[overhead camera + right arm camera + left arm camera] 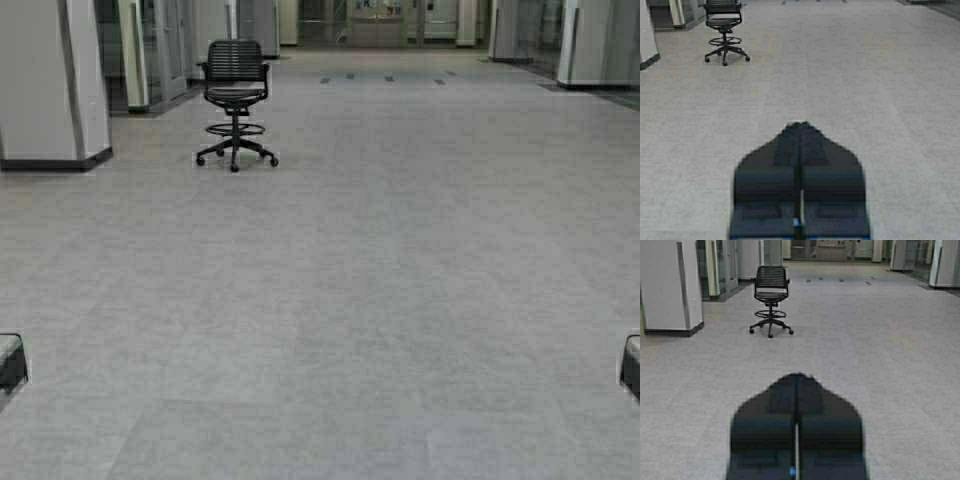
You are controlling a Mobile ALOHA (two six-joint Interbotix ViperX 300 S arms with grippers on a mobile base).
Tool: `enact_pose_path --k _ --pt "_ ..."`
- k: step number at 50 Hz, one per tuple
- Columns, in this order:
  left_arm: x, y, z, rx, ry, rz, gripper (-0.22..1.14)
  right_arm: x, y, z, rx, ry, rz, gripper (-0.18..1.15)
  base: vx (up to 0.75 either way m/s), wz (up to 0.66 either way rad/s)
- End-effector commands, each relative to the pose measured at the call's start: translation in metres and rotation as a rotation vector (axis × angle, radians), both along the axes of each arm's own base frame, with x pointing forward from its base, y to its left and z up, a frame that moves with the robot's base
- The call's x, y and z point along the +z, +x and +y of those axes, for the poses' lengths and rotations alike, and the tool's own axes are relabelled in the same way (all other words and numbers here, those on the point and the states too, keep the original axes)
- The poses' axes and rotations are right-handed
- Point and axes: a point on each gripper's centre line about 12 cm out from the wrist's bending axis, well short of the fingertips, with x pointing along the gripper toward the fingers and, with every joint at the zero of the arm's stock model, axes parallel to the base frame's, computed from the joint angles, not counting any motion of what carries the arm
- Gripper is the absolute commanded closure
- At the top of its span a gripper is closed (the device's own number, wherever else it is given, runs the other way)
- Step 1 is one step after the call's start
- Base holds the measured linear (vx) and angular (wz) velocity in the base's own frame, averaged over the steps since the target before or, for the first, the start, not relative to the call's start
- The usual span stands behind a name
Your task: Navigate to elevator, push the call button, then enter the elevator
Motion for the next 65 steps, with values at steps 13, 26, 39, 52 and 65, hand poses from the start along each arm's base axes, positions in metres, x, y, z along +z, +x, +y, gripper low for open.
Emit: enact_pose_path --k 13,26,39,52,65 --pt "0.002 0.003 0.000 0.001 0.003 -0.004 0.88 0.009 0.002 0.000 0.001 -0.001 -0.028 0.92 0.64 0.12" --pt "-0.001 0.004 0.000 0.001 0.001 0.005 0.88 0.009 0.001 0.000 -0.001 -0.004 -0.029 0.92 0.69 0.06" --pt "-0.001 0.006 0.000 0.002 0.009 0.011 0.88 0.008 0.001 0.000 0.000 -0.003 -0.028 0.92 0.71 0.17" --pt "-0.007 0.011 0.001 0.002 0.007 0.042 0.88 0.008 0.001 0.000 0.000 -0.003 -0.026 0.92 0.71 0.24" --pt "-0.006 0.010 0.001 0.002 0.004 0.037 0.88 0.009 0.001 0.000 0.000 -0.006 -0.029 0.92 0.70 0.19"
